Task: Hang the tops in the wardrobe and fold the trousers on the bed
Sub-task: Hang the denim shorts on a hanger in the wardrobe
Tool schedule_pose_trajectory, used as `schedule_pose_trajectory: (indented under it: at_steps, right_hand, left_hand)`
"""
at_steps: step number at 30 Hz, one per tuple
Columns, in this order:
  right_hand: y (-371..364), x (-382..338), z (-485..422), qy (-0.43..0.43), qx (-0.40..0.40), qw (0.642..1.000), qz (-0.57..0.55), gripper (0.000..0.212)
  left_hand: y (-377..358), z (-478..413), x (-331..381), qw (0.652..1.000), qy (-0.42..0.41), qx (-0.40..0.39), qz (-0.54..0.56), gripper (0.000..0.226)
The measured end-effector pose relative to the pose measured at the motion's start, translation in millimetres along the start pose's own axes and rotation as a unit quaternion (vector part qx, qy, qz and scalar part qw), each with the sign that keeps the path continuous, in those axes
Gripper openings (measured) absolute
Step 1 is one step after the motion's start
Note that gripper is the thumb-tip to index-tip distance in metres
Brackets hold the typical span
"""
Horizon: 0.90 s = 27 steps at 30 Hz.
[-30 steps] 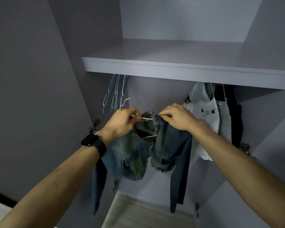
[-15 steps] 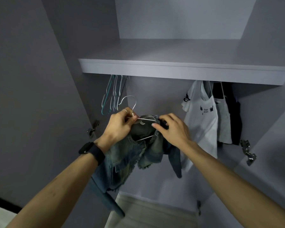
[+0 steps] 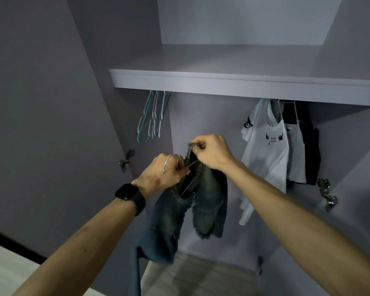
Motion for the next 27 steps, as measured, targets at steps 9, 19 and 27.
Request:
schedule_pose_trajectory:
  at_steps: [9, 19, 27]
  right_hand:
    - [-51, 49, 61, -0.027, -0.004, 0.999, -0.03, 0.043]
    - [-95, 16, 106, 0.03, -0.076, 0.988, -0.131, 0.018]
    - [-104, 43, 128, -0.016, -0.216, 0.975, -0.053, 0.026]
  left_hand:
    - [1, -7, -21, 0.988, 0.113, 0.053, 0.096, 0.027]
    - [-12, -31, -35, 0.982, 0.18, 0.035, 0.052, 0.031]
    - [-42, -19, -39, 0.98, 0.188, 0.005, 0.065, 0.039]
Point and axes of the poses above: each hand's wrist, its own z-axis away from the middle knuckle, its own y-axis out of the back of the hand, x = y × z, the point moved 3 cm from there along -z, towards the middle knuckle, and after that the axes turned 6 degrees about -y, right-handed, at the moved point
